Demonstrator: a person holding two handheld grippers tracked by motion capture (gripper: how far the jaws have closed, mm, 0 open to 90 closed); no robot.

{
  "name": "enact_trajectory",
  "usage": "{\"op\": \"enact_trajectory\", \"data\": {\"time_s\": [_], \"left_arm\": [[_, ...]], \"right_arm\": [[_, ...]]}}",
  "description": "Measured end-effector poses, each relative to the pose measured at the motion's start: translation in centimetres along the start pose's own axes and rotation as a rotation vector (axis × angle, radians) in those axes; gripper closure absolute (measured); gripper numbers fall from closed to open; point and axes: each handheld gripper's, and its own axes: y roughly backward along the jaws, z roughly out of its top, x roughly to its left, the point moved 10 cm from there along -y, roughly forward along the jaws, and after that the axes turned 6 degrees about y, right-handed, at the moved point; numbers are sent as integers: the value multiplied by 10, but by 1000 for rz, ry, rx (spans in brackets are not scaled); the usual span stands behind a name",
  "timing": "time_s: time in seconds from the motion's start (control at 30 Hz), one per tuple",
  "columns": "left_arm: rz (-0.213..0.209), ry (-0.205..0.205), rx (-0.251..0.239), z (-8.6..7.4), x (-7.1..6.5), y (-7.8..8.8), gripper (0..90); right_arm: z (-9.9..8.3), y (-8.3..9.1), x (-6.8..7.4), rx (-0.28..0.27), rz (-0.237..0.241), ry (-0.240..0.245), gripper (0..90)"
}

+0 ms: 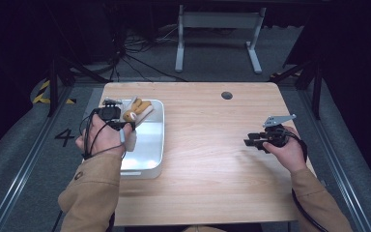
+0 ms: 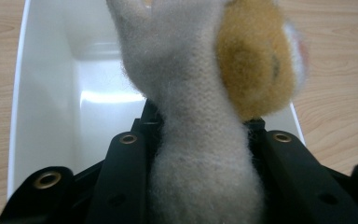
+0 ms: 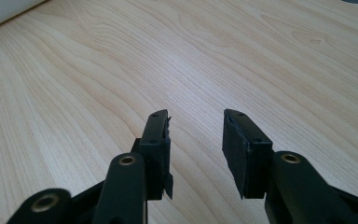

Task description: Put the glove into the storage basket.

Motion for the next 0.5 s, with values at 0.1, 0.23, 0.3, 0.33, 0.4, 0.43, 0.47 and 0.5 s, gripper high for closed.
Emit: {"op": "enact_trajectory", "data": {"time_s": [0.1,0.23,0.3,0.33,0.4,0.43,0.47,0.5], "left_arm": [[1,0,3,-1,-3,-3,654],[4,4,8,-2,-7,-9,652],[-1,8,16,-3,-8,-13,651],[5,8,18,-4,-7,-15,651],[6,14,21,-5,-7,-17,650],[8,14,30,-6,-5,-20,650],[10,22,32,-7,-4,-23,650],[6,22,36,-8,-3,-25,650]], "right_arm": [[0,0,0,-2,0,1,618],[0,1,-1,-4,-1,0,618],[0,1,-1,-3,-1,-2,618],[0,1,-1,-3,-2,-3,618],[0,1,-1,-3,-2,-3,617],[-1,1,-2,-4,1,-6,617],[-1,1,-2,-4,1,-6,617],[-1,0,-2,-2,0,-6,616]]}}
